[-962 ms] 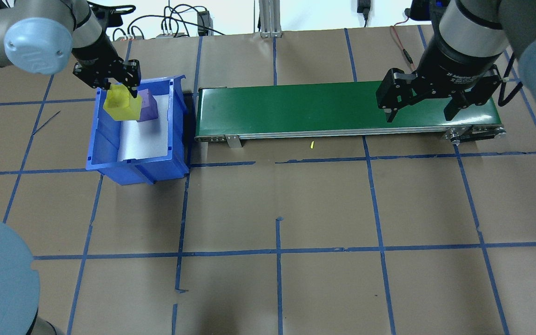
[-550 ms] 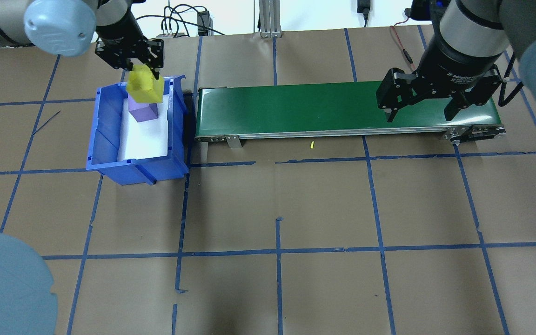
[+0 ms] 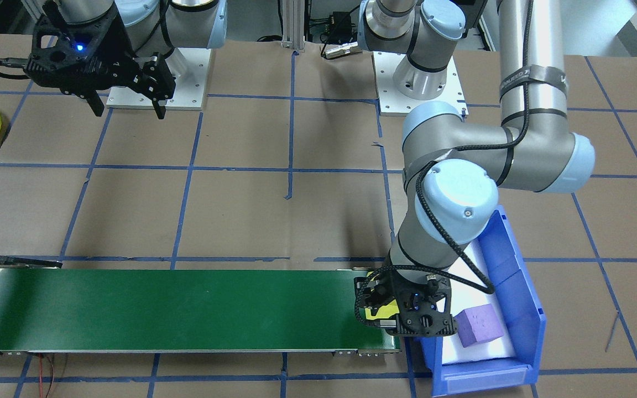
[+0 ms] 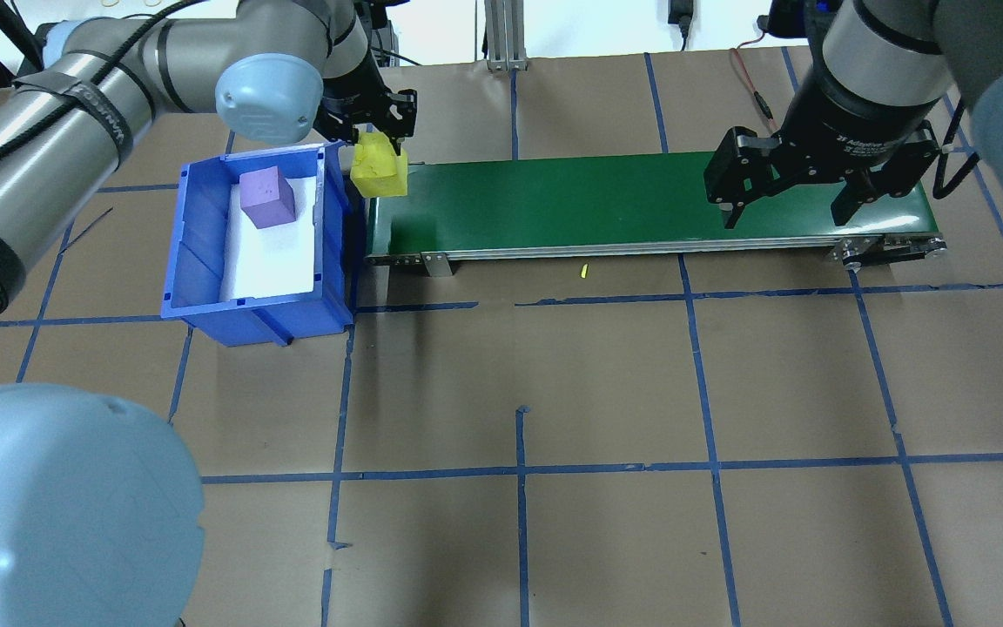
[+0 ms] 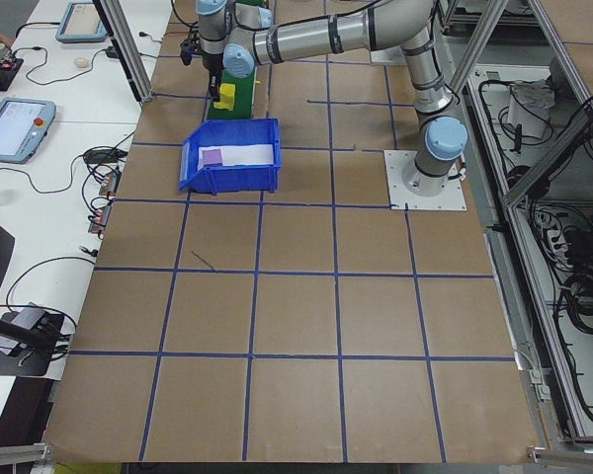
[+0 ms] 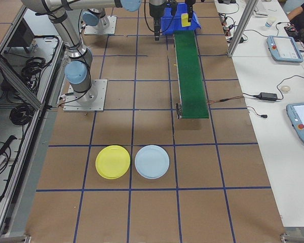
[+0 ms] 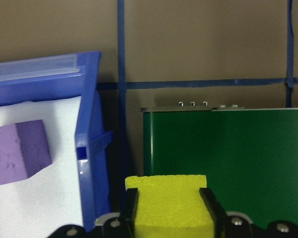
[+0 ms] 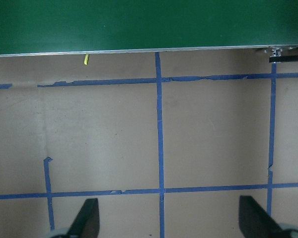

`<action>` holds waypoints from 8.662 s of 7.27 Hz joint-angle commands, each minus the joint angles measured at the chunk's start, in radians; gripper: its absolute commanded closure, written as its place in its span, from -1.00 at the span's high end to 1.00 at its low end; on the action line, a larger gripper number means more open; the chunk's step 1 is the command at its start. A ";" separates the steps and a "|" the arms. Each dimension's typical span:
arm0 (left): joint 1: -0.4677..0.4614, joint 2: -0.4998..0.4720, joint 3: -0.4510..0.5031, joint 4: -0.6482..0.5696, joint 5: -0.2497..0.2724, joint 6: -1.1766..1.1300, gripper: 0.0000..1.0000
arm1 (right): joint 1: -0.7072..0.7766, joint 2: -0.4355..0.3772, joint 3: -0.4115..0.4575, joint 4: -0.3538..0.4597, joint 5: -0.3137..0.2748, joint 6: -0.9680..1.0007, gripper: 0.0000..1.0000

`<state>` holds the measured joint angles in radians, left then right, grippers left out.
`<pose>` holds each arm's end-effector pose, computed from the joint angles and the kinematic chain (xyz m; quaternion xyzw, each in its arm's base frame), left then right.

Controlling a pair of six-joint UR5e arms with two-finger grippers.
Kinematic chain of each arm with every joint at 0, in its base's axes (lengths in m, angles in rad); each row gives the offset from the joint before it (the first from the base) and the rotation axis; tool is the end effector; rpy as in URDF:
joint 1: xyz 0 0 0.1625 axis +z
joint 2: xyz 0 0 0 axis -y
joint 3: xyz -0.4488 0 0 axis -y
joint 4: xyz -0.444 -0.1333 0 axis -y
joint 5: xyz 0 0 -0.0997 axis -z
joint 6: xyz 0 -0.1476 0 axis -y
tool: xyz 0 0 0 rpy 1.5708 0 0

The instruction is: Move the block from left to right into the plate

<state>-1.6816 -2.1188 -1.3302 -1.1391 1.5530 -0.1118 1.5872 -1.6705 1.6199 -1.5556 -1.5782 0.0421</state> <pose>-0.2207 -0.7545 0.2772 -0.0001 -0.9980 0.0607 0.0157 0.1405 -0.5014 0.4876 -0.0129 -0.9998 0.0178 0.0032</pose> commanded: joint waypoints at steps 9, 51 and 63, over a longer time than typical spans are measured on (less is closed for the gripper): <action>0.155 0.186 -0.104 -0.110 -0.011 0.087 1.00 | 0.002 -0.002 0.000 -0.001 0.001 0.002 1.00; 0.109 0.600 -0.263 -0.398 0.110 0.205 1.00 | -1.120 0.356 0.219 -0.330 -0.083 -1.305 -0.91; 0.160 0.609 -0.227 -0.464 0.038 0.228 1.00 | -0.969 0.259 0.275 -0.387 0.079 -1.251 1.00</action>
<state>-1.5217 -1.5100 -1.5691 -1.5889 1.5771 0.1168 0.4331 -1.3959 1.9086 -1.9830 -1.5474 -1.3950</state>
